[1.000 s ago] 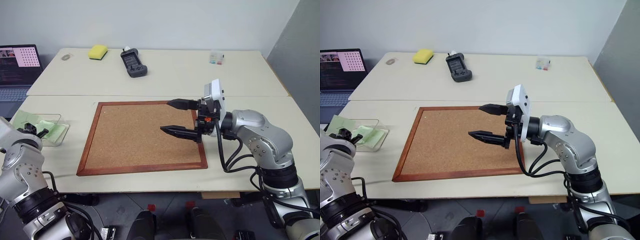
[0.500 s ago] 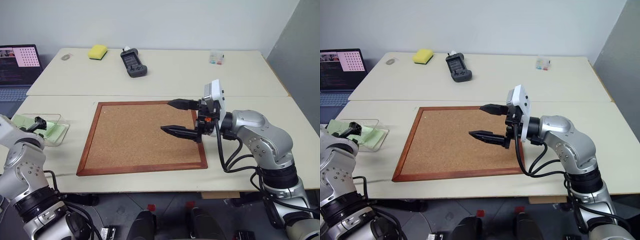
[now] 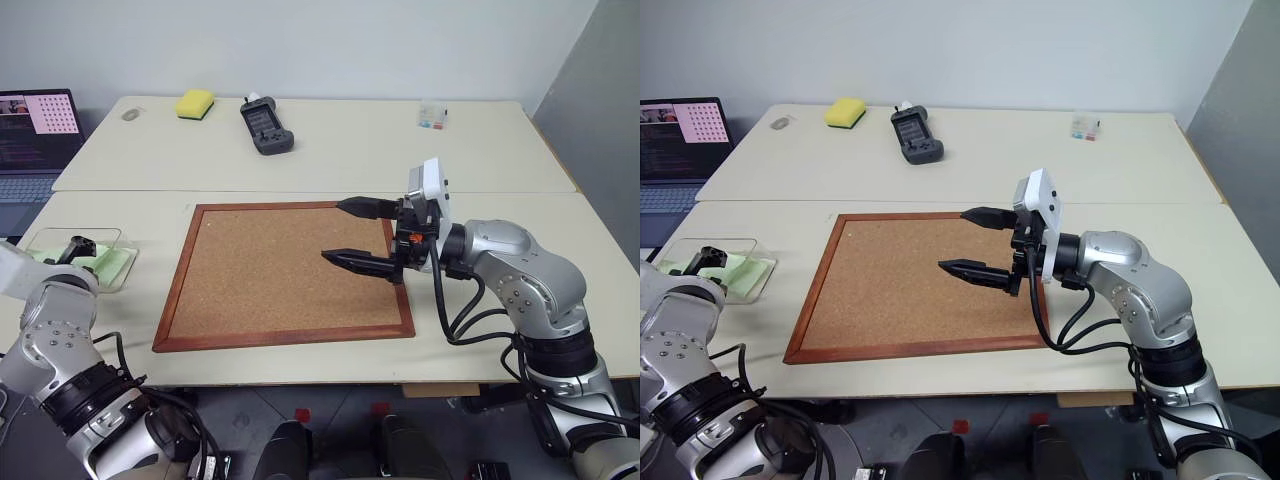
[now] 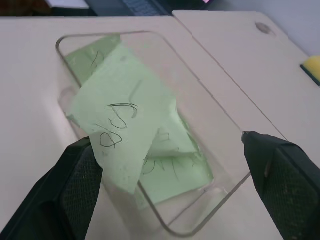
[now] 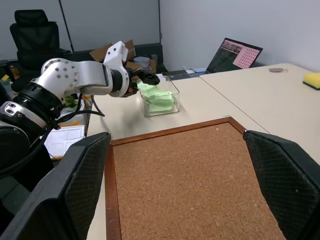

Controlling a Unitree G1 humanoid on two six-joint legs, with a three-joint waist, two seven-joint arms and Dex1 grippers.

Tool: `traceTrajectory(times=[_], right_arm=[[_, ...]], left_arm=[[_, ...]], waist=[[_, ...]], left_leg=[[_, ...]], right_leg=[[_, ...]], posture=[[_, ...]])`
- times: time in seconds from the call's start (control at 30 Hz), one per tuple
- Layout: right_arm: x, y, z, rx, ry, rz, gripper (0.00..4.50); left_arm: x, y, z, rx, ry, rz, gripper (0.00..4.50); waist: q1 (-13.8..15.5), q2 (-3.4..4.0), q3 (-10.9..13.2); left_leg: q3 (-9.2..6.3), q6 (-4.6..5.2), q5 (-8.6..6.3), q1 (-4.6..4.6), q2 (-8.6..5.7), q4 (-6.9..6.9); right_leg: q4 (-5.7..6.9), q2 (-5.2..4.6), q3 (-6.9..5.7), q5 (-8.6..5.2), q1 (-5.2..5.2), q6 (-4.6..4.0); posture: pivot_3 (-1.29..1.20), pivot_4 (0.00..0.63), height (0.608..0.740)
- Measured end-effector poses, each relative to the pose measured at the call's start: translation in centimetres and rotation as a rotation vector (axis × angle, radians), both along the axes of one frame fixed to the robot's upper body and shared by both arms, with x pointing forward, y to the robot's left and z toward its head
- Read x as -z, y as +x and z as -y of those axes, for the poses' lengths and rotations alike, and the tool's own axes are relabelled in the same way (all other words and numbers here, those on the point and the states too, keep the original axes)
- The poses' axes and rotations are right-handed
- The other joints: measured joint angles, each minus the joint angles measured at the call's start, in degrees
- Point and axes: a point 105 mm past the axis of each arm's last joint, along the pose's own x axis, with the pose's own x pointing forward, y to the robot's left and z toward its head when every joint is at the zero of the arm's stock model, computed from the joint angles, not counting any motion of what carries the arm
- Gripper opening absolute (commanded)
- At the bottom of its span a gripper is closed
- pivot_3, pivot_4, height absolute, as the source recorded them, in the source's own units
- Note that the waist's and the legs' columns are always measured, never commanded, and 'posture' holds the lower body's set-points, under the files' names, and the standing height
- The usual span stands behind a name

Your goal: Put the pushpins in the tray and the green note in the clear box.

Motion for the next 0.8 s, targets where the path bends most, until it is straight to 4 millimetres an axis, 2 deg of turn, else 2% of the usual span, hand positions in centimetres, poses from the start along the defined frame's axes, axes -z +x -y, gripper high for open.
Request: traceTrajectory(times=[0.27, 0.33, 0.43, 0.57, 0.63, 0.67, 0.7, 0.73, 0.8], right_arm=[[0.0, 0.0, 0.0, 0.001, 0.000, -0.002, 4.50], [0.0, 0.0, 0.0, 0.001, 0.000, -0.002, 4.50], [0.0, 0.0, 0.0, 0.001, 0.001, -0.002, 4.50], [0.0, 0.2, 0.2, 0.016, -0.005, -0.011, 4.50], [0.1, 0.4, 0.7, 0.064, 0.019, -0.024, 4.50], [0.3, 0.7, 1.1, 0.097, 0.025, -0.034, 4.50], [0.6, 1.2, 1.3, 0.162, 0.056, -0.043, 4.50], [1.0, 1.6, 1.5, 0.207, 0.071, -0.056, 4.50], [2.4, 2.8, 2.3, 0.360, 0.077, -0.074, 4.50]], left_arm=[[-0.6, -0.1, -0.1, -0.006, -0.017, 0.013, 4.46], [-1.5, 0.2, 0.0, 0.025, 0.026, 0.024, 4.46], [-3.4, 0.9, 1.3, 0.128, 0.153, 0.046, 4.46], [-5.3, 1.4, 4.1, 0.317, 0.395, 0.015, 4.46], [-6.0, 1.1, 6.6, 0.484, 0.677, -0.056, 4.46], [-6.0, 1.3, 8.0, 0.547, 0.733, -0.043, 4.46], [-5.6, 1.1, 10.0, 0.632, 0.823, -0.038, 4.46], [-5.0, 1.0, 11.3, 0.683, 0.842, -0.030, 4.46], [-2.5, 0.8, 14.1, 0.789, 0.824, -0.014, 4.46]], waist=[[0.00, 0.00, 0.00], [-0.01, 0.00, 0.00], [-0.01, 0.00, 0.00], [-0.10, 0.00, 0.02], [-0.26, -0.07, 0.00], [-0.14, 0.04, 0.06], [-0.11, 0.08, 0.03], [-0.06, 0.09, 0.03], [-0.03, 0.09, 0.03]], left_leg=[[0.00, -0.15, 0.08, 0.00, -0.01, 0.00], [0.00, -0.20, 0.11, 0.00, -0.01, -0.01], [0.05, -0.25, 0.14, 0.00, -0.02, -0.01], [0.08, -0.29, 0.15, 0.00, -0.02, -0.04], [0.13, -0.39, 0.10, 0.03, 0.08, -0.10], [0.14, -0.40, 0.11, 0.08, 0.04, -0.11], [0.20, -0.39, 0.11, 0.12, 0.09, -0.15], [0.19, -0.36, 0.09, 0.18, 0.08, -0.15], [0.23, -0.21, 0.01, 0.16, 0.07, -0.13]], right_leg=[[0.00, 0.05, 0.00, 0.00, 0.00, 0.00], [0.00, 0.11, 0.00, 0.00, 0.00, 0.00], [-0.01, 0.25, 0.05, 0.00, 0.00, 0.00], [-0.01, 0.25, 0.10, 0.00, -0.02, -0.01], [-0.08, 0.26, 0.17, -0.01, -0.02, -0.03], [0.00, 0.26, 0.16, -0.04, -0.02, -0.08], [-0.05, 0.20, 0.24, -0.04, 0.00, -0.08], [-0.04, 0.09, 0.28, -0.04, 0.07, -0.09], [-0.02, 0.08, 0.27, -0.04, 0.03, -0.08]], posture=[[0.00, 0.150, 0.740], [0.00, 0.150, 0.740], [0.00, 0.150, 0.740], [0.00, 0.150, 0.740], [0.00, 0.150, 0.740], [0.00, 0.150, 0.740], [0.00, 0.150, 0.740], [0.00, 0.150, 0.740], [0.00, 0.150, 0.740]])
